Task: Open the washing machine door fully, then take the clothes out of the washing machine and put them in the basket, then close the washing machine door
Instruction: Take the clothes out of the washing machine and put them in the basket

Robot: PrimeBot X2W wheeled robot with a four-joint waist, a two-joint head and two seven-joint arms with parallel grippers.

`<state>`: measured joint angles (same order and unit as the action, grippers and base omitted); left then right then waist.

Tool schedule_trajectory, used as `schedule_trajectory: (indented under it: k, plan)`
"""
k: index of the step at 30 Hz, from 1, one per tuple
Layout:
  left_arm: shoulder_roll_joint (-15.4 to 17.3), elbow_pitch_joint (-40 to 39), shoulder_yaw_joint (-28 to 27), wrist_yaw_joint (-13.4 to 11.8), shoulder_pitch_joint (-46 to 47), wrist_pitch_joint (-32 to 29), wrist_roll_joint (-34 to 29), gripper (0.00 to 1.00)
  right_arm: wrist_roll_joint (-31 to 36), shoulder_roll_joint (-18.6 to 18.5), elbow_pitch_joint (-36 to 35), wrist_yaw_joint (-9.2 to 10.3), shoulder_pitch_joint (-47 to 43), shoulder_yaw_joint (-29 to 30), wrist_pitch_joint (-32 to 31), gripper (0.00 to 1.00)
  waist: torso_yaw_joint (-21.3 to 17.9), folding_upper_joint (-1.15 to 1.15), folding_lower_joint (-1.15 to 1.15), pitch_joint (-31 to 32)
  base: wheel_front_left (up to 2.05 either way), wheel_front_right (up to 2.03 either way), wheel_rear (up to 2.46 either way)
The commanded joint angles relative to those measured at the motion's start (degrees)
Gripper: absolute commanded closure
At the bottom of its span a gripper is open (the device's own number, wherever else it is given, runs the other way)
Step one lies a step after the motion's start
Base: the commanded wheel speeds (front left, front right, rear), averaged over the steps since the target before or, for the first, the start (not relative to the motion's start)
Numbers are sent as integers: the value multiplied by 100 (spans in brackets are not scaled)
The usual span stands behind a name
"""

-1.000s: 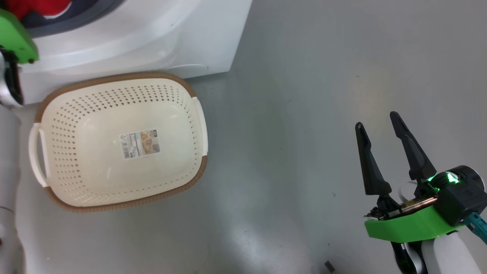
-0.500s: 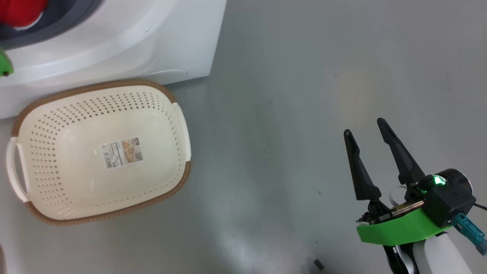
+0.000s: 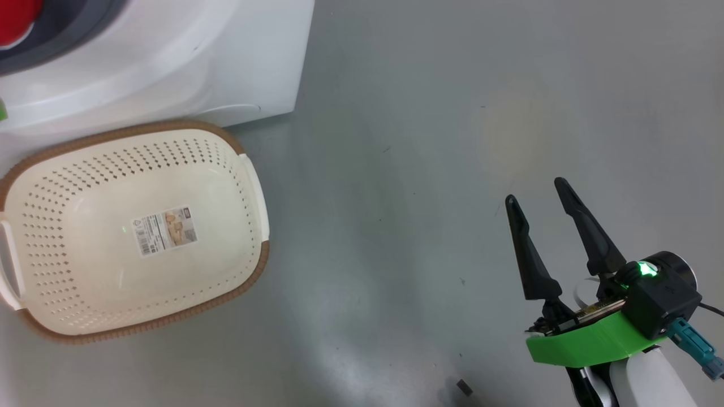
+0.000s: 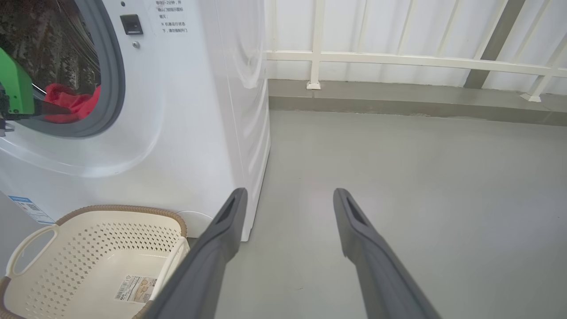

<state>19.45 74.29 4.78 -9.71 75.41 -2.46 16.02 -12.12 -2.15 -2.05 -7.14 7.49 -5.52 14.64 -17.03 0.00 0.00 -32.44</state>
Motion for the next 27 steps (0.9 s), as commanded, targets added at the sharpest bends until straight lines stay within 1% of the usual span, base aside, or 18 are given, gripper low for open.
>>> schedule_trajectory:
  k: [1, 6, 18, 19, 20, 21, 22, 23, 27]
  plan:
    - [366, -99, -17, -63, -7, 0, 45, 0, -15, -73, -129, -35, -39, -121, 36, 0, -12, 0, 0, -49, 0, 0, 0]
    - [362, -90, 21, -107, 51, 42, 60, 0, -31, -73, -145, -35, -29, -116, 36, 0, -14, 0, 0, -126, 0, 0, 0]
    - [433, -67, 85, -81, 97, 56, 123, 0, -70, -73, -155, -35, 3, -133, 36, 0, -66, 0, 0, -263, 0, 0, 0]
    - [438, -66, 94, -68, 101, 41, 129, 18, -70, -73, -155, -35, 7, -132, 36, 0, -69, 0, 0, -273, 0, 0, 0]
    - [418, -64, 103, -67, 99, 29, 135, 51, -71, -73, -152, -35, 10, -127, 36, 0, -67, 0, 0, -277, 0, 0, 0]
    - [403, -63, 112, -69, 100, 21, 140, 62, -70, -73, -149, -35, 12, -123, 36, 0, -63, 0, 0, -282, 0, 0, 0]
    - [412, -61, 118, -54, 105, 9, 147, 85, -71, -73, -147, -35, 17, -122, 36, 0, -63, 0, 0, -292, 0, 0, 0]
    - [424, -60, 126, -32, 112, 1, 153, 100, -74, -73, -143, -35, 24, -122, 36, 0, -61, 0, 0, -299, 0, 0, 0]
    - [414, -59, 161, 45, 133, 64, 176, 100, -84, -73, -122, -35, 56, -124, 36, 0, -42, 0, 0, -319, 0, 0, 0]
